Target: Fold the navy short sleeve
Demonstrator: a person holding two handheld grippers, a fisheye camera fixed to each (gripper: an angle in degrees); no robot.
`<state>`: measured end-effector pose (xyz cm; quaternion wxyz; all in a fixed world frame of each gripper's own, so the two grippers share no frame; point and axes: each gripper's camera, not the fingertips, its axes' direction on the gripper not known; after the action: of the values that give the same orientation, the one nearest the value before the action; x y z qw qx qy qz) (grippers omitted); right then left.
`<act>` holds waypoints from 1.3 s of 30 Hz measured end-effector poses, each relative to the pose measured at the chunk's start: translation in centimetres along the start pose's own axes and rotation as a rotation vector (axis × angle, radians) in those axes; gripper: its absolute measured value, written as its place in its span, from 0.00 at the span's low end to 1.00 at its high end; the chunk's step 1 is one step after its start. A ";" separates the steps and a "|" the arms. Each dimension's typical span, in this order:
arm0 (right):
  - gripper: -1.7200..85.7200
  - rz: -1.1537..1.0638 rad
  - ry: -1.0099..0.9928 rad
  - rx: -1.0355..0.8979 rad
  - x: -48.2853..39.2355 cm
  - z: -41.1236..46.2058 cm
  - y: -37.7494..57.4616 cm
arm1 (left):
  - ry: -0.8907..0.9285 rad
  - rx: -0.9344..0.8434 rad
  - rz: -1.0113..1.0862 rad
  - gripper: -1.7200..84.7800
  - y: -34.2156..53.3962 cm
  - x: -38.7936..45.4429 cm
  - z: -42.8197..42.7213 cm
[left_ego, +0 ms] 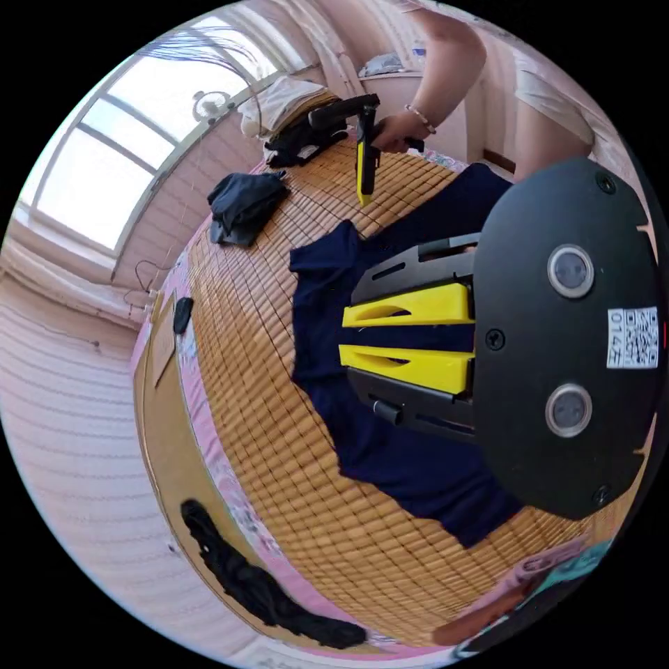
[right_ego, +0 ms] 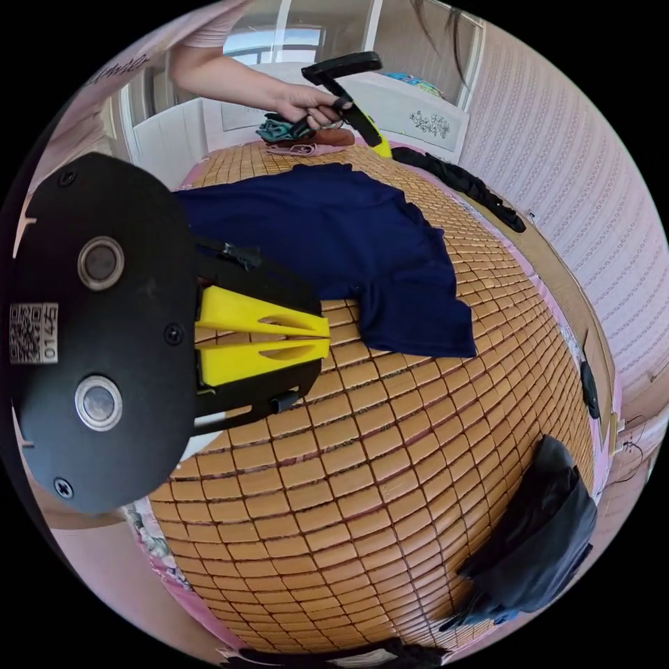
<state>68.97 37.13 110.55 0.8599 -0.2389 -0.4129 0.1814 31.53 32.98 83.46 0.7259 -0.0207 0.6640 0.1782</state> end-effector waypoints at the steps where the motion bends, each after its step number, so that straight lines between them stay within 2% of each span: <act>1: 0.02 -0.021 0.005 -0.002 -0.5 0.3 0.1 | -0.024 -0.009 -0.040 0.08 1.6 -1.1 -1.0; 5: 0.02 -0.275 0.008 -0.048 -7.8 4.0 -0.6 | -0.190 -0.033 -0.348 0.08 12.9 -8.1 -7.3; 9: 0.02 -0.573 -0.085 -0.132 -19.7 11.4 -1.2 | -0.189 -0.007 -0.610 0.08 20.5 -13.9 -11.6; 12: 0.02 -0.775 -0.177 -0.193 -29.0 17.4 -0.5 | -0.185 0.002 -0.681 0.08 23.2 -16.8 -13.4; 15: 0.03 -0.927 -0.175 -0.256 -37.3 23.9 0.7 | -0.126 0.048 -0.730 0.09 24.8 -19.5 -15.2; 21: 0.08 -1.033 -0.024 -0.289 -47.4 34.4 2.1 | -0.057 0.154 -0.810 0.10 24.0 -23.0 -18.3; 25: 0.11 -1.037 0.087 -0.262 -49.8 38.4 2.6 | -0.027 0.168 -0.808 0.11 22.6 -24.2 -19.6; 28: 0.14 -1.016 0.191 -0.323 -50.8 42.6 3.1 | -0.058 0.136 -0.802 0.11 21.7 -24.3 -20.3; 34: 0.08 -0.960 0.254 -0.263 -50.9 45.8 3.3 | -0.076 0.163 -0.824 0.06 21.2 -23.6 -22.2; 36: 0.02 -1.003 0.197 -0.254 -51.2 45.7 3.6 | -0.060 0.164 -0.817 0.02 20.6 -23.1 -23.2; 39: 0.01 -1.060 0.124 -0.326 -51.6 46.9 3.7 | -0.058 0.182 -0.814 0.01 19.8 -22.2 -25.0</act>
<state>0.60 26.16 101.86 0.8081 -0.1386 -0.4479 -0.3565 0.71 39.71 106.20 0.7543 -0.2122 0.5940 -0.1820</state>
